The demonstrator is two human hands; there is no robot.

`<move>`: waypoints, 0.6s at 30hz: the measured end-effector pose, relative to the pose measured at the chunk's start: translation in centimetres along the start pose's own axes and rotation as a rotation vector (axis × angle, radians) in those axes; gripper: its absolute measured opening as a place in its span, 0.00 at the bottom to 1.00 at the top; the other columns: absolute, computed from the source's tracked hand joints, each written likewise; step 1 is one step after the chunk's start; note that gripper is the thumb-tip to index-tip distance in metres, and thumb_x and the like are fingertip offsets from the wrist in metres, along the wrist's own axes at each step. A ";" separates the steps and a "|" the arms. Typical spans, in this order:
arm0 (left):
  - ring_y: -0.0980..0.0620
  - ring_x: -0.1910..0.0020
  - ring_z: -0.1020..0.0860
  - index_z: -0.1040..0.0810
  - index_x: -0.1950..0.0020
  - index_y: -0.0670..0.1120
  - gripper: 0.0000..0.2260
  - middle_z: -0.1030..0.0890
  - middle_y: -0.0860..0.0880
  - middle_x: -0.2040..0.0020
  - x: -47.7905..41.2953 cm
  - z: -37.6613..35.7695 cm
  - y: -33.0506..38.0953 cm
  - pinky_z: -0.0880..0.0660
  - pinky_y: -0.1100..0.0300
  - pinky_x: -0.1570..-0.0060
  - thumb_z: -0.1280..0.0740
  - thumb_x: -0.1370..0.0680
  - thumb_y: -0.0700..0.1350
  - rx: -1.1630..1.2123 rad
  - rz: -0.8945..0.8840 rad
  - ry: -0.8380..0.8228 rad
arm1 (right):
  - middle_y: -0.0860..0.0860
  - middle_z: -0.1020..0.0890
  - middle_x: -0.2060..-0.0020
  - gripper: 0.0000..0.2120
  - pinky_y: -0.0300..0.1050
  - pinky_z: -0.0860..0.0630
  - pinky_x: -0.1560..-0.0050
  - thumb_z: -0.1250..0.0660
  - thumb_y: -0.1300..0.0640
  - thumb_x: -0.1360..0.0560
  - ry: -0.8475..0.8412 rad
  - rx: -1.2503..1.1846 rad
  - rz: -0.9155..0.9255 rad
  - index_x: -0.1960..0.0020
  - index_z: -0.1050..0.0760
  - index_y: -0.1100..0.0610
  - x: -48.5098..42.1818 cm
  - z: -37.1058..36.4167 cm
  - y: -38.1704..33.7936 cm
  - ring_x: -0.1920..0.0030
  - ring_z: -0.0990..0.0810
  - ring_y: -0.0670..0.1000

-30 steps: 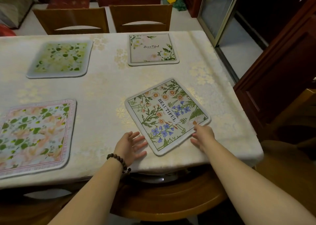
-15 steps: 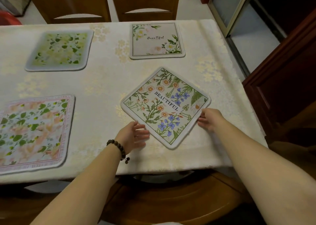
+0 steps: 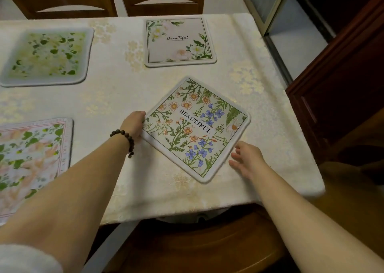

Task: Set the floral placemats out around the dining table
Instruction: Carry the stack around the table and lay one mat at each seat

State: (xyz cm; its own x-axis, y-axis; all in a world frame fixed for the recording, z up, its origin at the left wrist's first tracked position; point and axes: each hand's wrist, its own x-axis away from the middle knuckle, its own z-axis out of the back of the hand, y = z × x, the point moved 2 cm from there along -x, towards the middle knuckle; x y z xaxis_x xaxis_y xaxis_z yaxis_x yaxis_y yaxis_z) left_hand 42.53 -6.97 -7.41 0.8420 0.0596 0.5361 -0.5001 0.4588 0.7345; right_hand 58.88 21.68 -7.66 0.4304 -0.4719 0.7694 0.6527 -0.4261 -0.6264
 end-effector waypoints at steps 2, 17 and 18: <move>0.35 0.33 0.30 0.31 0.32 0.33 0.19 0.29 0.32 0.32 -0.3 -0.1 0.0 0.32 0.47 0.35 0.46 0.18 0.42 -0.085 -0.029 -0.004 | 0.53 0.23 0.54 0.04 0.50 0.22 0.54 0.38 0.59 0.22 -0.037 0.018 -0.012 0.52 0.26 0.59 0.1 0.0 0.3 0.46 0.23 0.54; 0.44 0.57 0.23 0.18 0.57 0.38 0.11 0.17 0.41 0.55 6.3 0.7 -5.0 0.25 0.45 0.46 0.36 0.31 0.45 0.019 0.099 -0.028 | 0.54 0.21 0.61 0.07 0.48 0.25 0.53 0.42 0.64 0.28 -0.084 0.081 0.120 0.63 0.28 0.57 -1.8 1.6 -1.9 0.56 0.24 0.51; 0.45 0.58 0.23 0.19 0.58 0.39 0.11 0.18 0.41 0.57 6.8 0.6 -5.5 0.24 0.45 0.47 0.35 0.31 0.44 0.048 0.120 -0.032 | 0.54 0.22 0.61 0.07 0.48 0.26 0.53 0.42 0.63 0.28 -0.087 0.108 0.141 0.63 0.29 0.57 -1.9 1.7 -2.0 0.55 0.25 0.51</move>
State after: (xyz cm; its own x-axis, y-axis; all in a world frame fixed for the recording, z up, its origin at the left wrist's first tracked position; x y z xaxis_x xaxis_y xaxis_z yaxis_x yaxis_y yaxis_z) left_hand 50.87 -9.60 -7.59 0.7688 0.0829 0.6340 -0.6069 0.4070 0.6827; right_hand 57.83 24.79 -7.67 0.5713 -0.4506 0.6859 0.6435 -0.2728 -0.7152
